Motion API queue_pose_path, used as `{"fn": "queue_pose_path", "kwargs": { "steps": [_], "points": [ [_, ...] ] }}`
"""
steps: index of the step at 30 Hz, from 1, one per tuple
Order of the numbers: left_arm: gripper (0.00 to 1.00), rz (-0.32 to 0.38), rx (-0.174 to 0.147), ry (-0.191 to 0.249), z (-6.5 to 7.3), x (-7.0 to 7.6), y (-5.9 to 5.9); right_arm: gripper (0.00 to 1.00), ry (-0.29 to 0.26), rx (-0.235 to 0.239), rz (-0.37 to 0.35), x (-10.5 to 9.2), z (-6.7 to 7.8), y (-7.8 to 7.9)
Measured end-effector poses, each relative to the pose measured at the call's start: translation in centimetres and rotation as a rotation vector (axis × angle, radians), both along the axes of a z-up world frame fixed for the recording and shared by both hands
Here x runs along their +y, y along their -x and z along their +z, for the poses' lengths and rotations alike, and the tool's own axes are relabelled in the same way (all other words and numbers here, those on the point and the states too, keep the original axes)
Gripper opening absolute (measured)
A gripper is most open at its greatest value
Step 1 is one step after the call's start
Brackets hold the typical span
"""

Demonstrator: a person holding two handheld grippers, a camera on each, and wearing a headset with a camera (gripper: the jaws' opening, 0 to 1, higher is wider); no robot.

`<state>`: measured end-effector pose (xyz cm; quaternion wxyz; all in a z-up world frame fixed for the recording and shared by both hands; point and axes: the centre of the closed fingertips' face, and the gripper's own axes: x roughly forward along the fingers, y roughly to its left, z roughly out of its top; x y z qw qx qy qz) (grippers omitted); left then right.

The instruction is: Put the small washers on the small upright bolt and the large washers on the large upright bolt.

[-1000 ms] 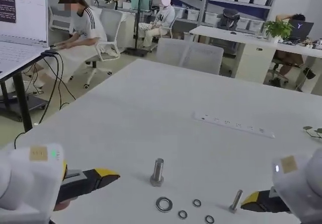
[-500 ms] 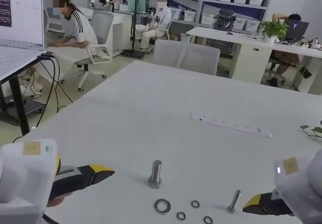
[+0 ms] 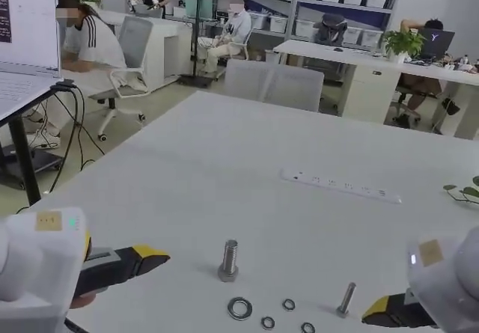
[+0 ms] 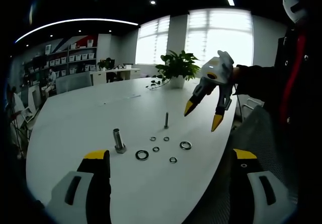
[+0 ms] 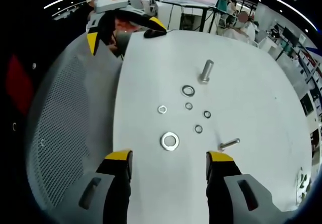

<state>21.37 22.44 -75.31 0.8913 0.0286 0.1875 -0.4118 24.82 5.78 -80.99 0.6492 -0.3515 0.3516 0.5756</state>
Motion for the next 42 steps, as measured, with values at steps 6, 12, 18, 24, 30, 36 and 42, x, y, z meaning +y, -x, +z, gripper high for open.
{"fn": "queue_pose_path", "kwargs": {
  "steps": [6, 12, 18, 24, 30, 36, 42],
  "points": [
    [1.00, 0.005, 0.000, 0.000, 0.0, 0.1, -0.2, 0.60, 0.007, 0.006, 0.001, 0.0, -0.2, 0.0],
    [1.00, 0.009, -0.002, -0.004, -0.1, 0.3, -0.3, 0.59, 0.012, 0.009, 0.003, 0.0, -0.2, -0.1],
    [1.00, 0.012, 0.000, -0.005, -0.1, 0.3, -0.3, 0.59, 0.017, 0.013, 0.004, -0.1, -0.4, 0.0],
    [1.00, 0.015, -0.001, -0.005, -0.1, 0.3, -0.3, 0.59, 0.023, 0.017, 0.008, -0.1, -0.6, 0.1],
    [1.00, 0.023, -0.002, -0.006, -0.1, 0.3, -0.4, 0.58, 0.039, 0.022, 0.022, 0.1, -0.9, 0.1],
    [1.00, 0.033, -0.004, -0.005, -0.1, 0.5, -0.5, 0.56, 0.063, 0.026, 0.041, 0.4, -1.4, 0.1],
    [1.00, 0.041, -0.007, -0.006, 0.0, 0.7, -0.6, 0.54, 0.103, 0.027, 0.067, 0.6, -2.2, 0.0]
  ]
}}
